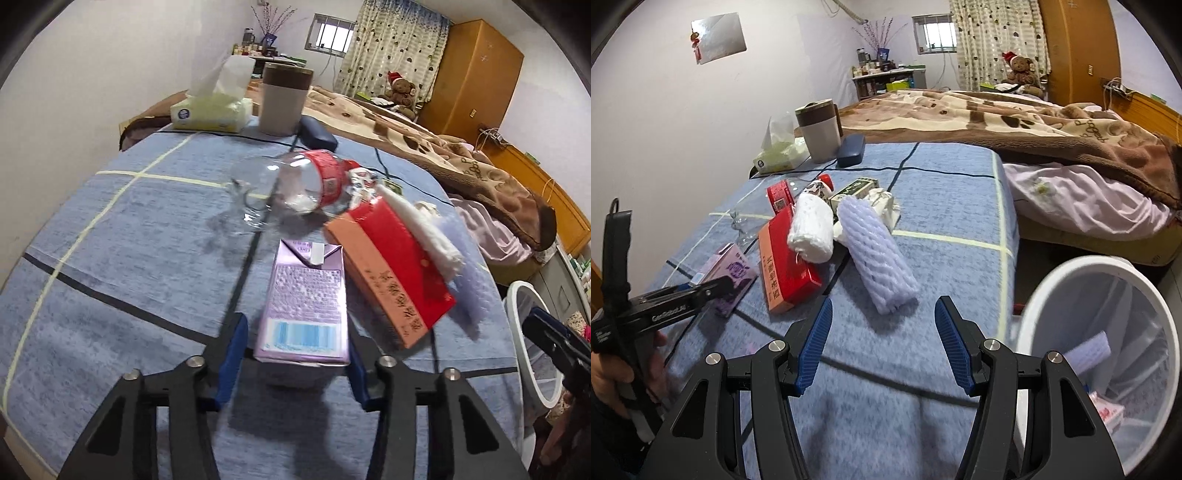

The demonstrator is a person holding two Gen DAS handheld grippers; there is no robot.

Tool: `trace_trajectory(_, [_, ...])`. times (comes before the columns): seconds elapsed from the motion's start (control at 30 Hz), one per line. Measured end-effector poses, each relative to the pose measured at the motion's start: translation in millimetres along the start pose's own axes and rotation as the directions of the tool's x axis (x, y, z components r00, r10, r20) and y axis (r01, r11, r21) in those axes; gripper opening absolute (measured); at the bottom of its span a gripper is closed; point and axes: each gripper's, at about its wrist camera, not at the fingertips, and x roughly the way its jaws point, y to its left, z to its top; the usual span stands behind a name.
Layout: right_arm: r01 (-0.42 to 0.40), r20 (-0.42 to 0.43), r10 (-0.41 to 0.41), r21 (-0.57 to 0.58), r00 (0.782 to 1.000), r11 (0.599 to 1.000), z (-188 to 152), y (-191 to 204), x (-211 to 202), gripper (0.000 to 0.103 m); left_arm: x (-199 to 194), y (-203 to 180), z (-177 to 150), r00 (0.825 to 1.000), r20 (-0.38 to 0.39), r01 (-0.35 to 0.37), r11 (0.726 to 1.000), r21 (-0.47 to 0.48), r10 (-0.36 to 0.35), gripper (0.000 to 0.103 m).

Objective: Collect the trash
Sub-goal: 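Grasp the purple carton with the left tool while the right tool grasps another foam sleeve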

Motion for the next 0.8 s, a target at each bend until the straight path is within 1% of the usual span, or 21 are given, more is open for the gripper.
trace_trajectory(0.03, [-0.001, -0.004, 0.001, -0.003, 1.000, 1.000, 2, 1, 3, 0.059, 1, 2, 1, 1.000, -0.002, 0.000, 1.000, 0.001, 0.000, 0.041])
trace_trajectory(0.4, [0.020, -0.074, -0.022, -0.027, 0.997, 0.999, 13, 1, 42, 0.059, 8, 4, 7, 0.999, 0.018, 0.028, 0.999, 0.035, -0.028, 0.040])
trace_trajectory(0.53, [0.027, -0.099, -0.030, -0.029, 0.995, 0.999, 11, 2, 51, 0.050, 11, 3, 9, 0.999, 0.024, 0.028, 0.998, 0.049, -0.029, 0.040])
trace_trajectory(0.57, [0.028, -0.102, -0.031, -0.027, 0.994, 0.999, 10, 2, 51, 0.043, 11, 3, 10, 0.999, 0.024, 0.029, 0.998, 0.050, -0.030, 0.040])
trace_trajectory(0.67, [0.032, -0.093, -0.034, -0.021, 0.995, 0.999, 11, 2, 47, 0.035, 12, 3, 11, 0.999, 0.025, 0.032, 0.998, 0.052, -0.034, 0.040])
trace_trajectory(0.8, [0.029, -0.066, -0.030, -0.019, 0.997, 0.999, 9, 3, 33, 0.031, 11, 3, 11, 0.999, 0.024, 0.033, 0.998, 0.055, -0.034, 0.040])
